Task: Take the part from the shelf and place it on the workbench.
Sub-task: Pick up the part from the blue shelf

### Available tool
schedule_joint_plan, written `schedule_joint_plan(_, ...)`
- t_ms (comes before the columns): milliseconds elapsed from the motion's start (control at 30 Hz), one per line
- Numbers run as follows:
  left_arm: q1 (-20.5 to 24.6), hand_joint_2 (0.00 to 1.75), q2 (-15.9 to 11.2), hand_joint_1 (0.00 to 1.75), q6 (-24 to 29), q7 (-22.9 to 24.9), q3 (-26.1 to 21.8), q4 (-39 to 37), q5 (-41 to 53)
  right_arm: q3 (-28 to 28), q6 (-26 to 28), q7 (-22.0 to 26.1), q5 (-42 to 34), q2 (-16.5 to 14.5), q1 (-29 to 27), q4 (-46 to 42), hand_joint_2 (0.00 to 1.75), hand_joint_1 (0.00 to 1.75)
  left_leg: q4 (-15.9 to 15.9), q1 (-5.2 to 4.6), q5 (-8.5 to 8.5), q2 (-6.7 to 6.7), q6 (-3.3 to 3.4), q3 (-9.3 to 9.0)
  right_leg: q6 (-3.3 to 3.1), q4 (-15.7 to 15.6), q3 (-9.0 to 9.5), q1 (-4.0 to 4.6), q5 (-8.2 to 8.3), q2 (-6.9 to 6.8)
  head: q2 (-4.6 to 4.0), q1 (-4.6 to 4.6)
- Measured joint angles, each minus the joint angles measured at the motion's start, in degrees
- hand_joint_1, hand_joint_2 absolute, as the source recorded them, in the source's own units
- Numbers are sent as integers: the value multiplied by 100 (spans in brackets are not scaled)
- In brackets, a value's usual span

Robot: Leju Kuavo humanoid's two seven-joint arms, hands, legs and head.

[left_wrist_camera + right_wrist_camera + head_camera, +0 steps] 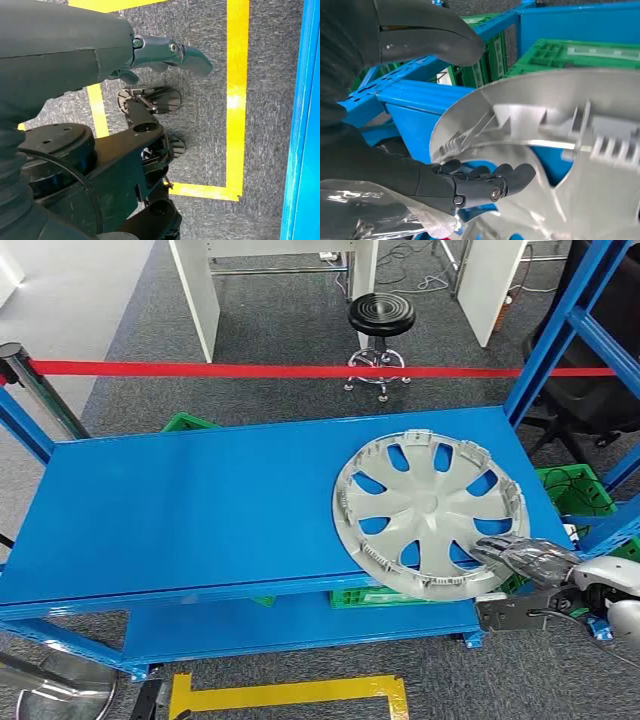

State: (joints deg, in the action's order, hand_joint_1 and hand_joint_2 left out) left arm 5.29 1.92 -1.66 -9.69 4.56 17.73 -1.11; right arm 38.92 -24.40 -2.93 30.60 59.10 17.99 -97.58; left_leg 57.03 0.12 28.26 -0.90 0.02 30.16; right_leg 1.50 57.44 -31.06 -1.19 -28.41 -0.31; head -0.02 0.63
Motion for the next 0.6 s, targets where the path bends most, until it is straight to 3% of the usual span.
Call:
schedule_joint_plan(267, 9, 175, 0, 0, 2, 25, 89, 0, -15, 481, 81, 70, 171, 26, 308, 170, 175, 0, 0, 0, 0, 0, 0, 0, 0, 0, 1, 0, 0, -1, 0, -1)
schedule_joint_plan(600, 13, 175, 0, 0, 7, 55, 162, 0, -113, 1149, 659, -98, 1253, -2, 626, 471, 175, 0, 0, -2, 1, 1, 1, 4, 0, 1, 1, 0, 0, -4, 0, -1)
